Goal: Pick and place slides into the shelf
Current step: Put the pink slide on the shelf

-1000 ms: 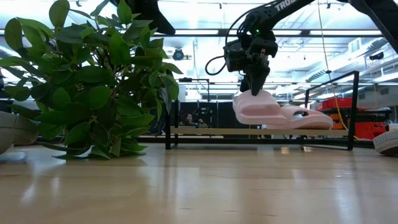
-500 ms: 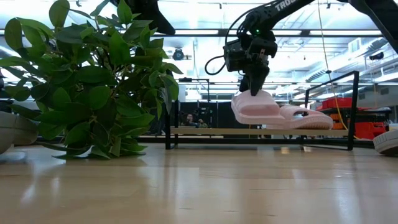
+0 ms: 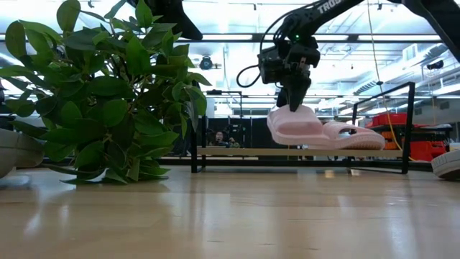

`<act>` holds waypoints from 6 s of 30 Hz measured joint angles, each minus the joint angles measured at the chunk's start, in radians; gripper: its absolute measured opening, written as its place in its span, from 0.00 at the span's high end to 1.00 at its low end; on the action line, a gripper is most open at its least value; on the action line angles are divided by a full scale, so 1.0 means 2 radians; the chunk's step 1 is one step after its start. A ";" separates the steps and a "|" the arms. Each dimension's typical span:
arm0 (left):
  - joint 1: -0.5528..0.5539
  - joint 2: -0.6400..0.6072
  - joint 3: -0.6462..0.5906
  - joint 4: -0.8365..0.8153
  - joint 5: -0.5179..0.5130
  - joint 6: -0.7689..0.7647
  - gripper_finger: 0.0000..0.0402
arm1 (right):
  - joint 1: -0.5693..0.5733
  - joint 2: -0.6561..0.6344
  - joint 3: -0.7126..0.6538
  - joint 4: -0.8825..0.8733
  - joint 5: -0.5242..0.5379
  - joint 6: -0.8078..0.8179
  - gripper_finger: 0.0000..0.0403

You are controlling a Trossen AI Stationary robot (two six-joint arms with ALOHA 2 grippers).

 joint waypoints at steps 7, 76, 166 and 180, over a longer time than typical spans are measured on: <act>0.000 0.000 0.000 0.000 0.000 -0.001 0.96 | 0.000 0.004 0.000 0.007 0.000 0.001 0.98; 0.000 0.000 0.000 -0.013 0.000 -0.006 0.97 | -0.010 0.004 -0.053 -0.013 0.015 -0.001 0.98; 0.000 0.000 0.000 -0.032 0.000 -0.005 0.94 | 0.069 -0.035 -0.055 0.166 0.103 0.120 0.53; 0.000 0.000 0.000 -0.033 0.000 -0.009 0.95 | 0.070 -0.035 -0.087 0.182 0.136 0.080 0.53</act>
